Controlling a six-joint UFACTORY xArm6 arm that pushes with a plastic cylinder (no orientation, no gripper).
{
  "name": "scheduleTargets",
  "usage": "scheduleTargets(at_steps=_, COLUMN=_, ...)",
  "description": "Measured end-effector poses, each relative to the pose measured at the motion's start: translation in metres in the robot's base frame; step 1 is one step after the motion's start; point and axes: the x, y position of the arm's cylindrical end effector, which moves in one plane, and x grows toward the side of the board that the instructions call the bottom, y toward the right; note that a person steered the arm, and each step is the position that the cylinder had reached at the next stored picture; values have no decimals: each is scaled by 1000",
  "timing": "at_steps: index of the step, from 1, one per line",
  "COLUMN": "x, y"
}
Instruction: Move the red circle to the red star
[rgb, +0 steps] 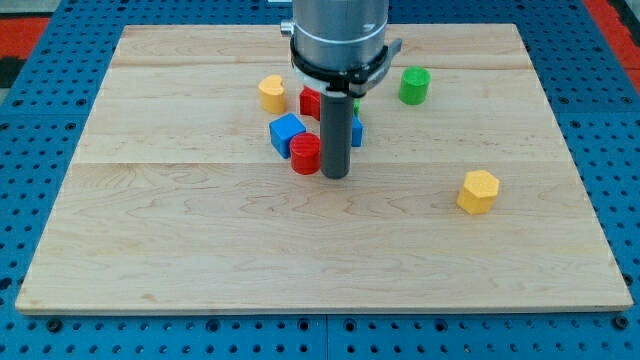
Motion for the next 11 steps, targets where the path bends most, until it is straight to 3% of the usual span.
scheduleTargets(at_steps=1, x=-19, y=0)
scheduleTargets(at_steps=3, x=6, y=11)
scheduleTargets(at_steps=6, x=14, y=-54)
scheduleTargets(at_steps=11, x=-19, y=-55)
